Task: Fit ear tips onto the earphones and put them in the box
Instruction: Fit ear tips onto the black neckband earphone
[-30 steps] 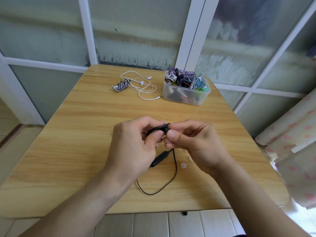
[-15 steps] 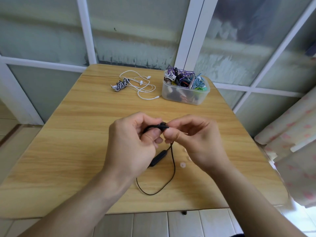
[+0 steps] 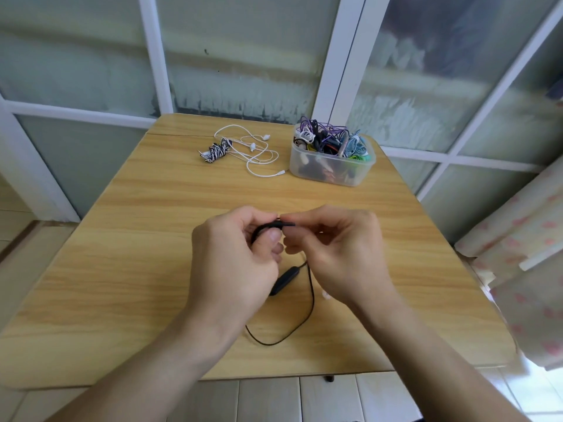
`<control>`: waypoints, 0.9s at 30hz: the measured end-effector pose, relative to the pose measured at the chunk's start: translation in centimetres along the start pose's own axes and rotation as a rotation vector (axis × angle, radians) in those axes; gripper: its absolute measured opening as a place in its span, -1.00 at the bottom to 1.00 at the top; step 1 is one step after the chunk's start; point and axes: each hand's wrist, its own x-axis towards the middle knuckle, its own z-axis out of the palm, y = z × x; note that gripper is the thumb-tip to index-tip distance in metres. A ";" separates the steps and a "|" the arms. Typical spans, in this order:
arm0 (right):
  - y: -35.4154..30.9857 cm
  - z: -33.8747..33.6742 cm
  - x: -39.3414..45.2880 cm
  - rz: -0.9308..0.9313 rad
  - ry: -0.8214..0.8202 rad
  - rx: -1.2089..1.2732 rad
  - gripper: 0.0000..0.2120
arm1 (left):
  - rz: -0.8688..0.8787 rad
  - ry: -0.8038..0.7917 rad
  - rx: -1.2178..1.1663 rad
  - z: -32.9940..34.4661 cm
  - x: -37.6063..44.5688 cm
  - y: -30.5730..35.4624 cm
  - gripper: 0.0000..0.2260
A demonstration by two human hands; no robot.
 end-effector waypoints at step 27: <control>0.8 -0.4 -0.1 0.153 -0.113 0.101 -0.85 | 0.077 -0.161 0.175 -0.8 1.0 -1.0 -0.75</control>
